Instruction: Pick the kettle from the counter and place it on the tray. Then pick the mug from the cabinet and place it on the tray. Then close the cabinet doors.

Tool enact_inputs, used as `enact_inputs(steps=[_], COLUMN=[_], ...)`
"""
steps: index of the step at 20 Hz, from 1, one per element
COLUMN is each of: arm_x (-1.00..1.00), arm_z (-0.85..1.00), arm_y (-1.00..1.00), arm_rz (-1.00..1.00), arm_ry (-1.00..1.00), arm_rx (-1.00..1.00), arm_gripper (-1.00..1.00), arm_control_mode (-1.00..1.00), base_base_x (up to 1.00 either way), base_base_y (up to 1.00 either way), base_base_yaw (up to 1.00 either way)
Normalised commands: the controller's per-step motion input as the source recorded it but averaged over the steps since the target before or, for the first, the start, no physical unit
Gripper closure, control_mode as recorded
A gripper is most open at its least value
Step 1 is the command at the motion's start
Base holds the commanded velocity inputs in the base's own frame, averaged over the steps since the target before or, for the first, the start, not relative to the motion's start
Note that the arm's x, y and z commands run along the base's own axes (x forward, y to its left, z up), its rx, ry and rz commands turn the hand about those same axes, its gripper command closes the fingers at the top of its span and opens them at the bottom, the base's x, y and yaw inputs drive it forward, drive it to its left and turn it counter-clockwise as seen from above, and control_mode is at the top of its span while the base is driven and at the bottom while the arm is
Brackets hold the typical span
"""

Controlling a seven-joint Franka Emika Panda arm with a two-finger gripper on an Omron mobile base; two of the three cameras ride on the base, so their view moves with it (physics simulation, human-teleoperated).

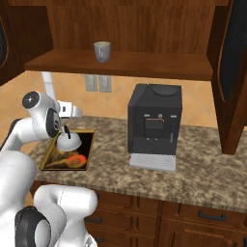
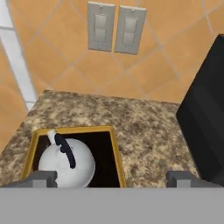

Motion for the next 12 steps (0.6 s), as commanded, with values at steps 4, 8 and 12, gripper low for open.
enact_inputs(steps=[4,8,12], arm_x=[-0.35,-0.27,-0.21], arm_z=[0.72,0.76,0.73], arm_y=[-0.29,-0.26,-0.33], arm_rz=[-0.24,-0.04,0.0], arm_ry=[0.0,0.0,0.0], arm_rx=[0.0,0.01,0.0], arm_gripper=[-1.0,-1.0,-1.0], arm_control_mode=[-1.0,-1.0,-1.0], base_base_x=[0.0,0.0,0.0], base_base_y=[0.0,0.0,0.0], base_base_yaw=[0.0,0.0,0.0])
